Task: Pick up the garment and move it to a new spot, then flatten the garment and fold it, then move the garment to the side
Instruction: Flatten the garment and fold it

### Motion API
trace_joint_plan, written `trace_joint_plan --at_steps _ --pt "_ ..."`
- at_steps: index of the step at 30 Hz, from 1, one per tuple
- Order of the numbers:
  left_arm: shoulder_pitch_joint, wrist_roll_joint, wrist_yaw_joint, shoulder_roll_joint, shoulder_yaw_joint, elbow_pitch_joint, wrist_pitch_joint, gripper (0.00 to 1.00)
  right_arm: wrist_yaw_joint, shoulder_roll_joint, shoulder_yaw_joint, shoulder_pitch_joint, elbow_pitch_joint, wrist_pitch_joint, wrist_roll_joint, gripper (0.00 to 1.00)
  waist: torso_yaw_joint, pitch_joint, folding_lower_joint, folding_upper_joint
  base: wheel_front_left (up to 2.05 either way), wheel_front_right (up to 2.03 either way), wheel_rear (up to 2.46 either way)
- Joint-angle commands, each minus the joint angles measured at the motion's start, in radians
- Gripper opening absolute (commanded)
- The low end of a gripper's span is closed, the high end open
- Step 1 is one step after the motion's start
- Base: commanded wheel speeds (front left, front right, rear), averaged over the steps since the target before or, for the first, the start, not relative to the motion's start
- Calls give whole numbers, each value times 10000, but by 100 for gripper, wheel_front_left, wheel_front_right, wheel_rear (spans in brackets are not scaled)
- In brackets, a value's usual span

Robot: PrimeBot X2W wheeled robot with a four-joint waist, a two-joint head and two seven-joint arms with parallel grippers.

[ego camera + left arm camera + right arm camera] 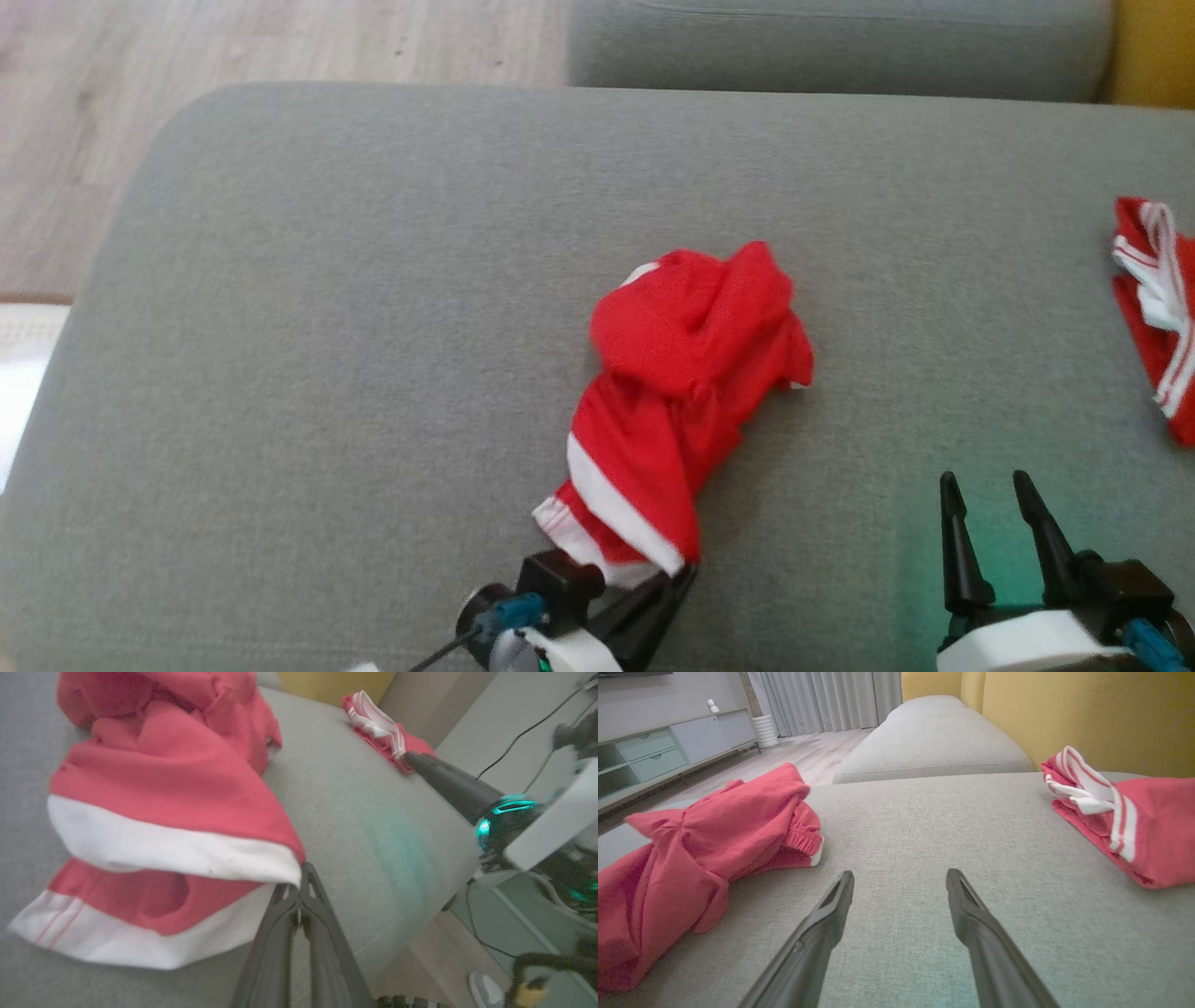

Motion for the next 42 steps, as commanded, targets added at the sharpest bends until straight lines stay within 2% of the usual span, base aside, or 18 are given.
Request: trace_joint_plan --at_steps 1,4,10,15,19,21,25,29,35,36,37,38,42 --pt "-476 -235 -68 -68 -134 -41 98 100 -7 -85 229 -366 -213 -111 -64 100 -177 -7 0 0 0 0 0" --pt "-730 -559 -138 -69 -598 382 401 100 -7 -85 215 -344 -162 -111 -6 100 -440 -34 0 0 0 0 0" --pt "-925 -1153 -31 -12 -283 350 530 100 -7 -85 128 -229 -140 -111 51 100 -785 -100 0 0 0 0 0" --pt "-1140 -1247 626 744 469 -604 667 100 -7 -85 83 -150 -162 -111 78 100 -939 -175 0 0 0 0 0" --pt "-1364 -1319 1546 1310 1358 -1275 791 100 -7 -85 76 -137 -177 -111 102 100 -989 -237 0 0 0 0 0" --pt "-1541 -1205 1870 1605 1577 -1290 971 100 -7 -85 101 -136 -174 -111 99 100 -1009 -269 0 0 0 0 0" --pt "-1783 -1633 2297 1714 2367 -1209 927 100 -7 -85 178 -179 -180 -111 58 100 -1084 -267 0 0 0 0 0" --pt "-1928 -2166 2179 1655 2886 -1149 720 100 -7 -85 157 -185 -172 -111 -19 100 -1187 -274 0 0 0 0 0" --pt "-1986 -2564 1909 1469 2903 -727 875 100 -7 -85 164 -143 -154 -111 -36 100 -1292 -260 0 0 0 0 0" --pt "-2007 -2765 1760 1322 2895 -505 944 75 -7 -85 175 -160 -156 -111 -26 100 -1310 -238 0 0 0 0 0" --pt "-2056 -2807 1708 1276 2874 -385 982 31 -7 -85 177 -179 -165 -111 -18 100 -1314 -202 0 0 0 0 0" --pt "-2141 -2841 1650 1217 2874 -293 962 0 -7 -85 170 -207 -183 -111 -14 100 -1307 -145 0 0 0 0 0" --pt "-2805 -2786 1587 1074 3014 85 694 0 -7 -85 190 -455 -303 -111 -120 100 -1280 283 0 0 0 0 0"
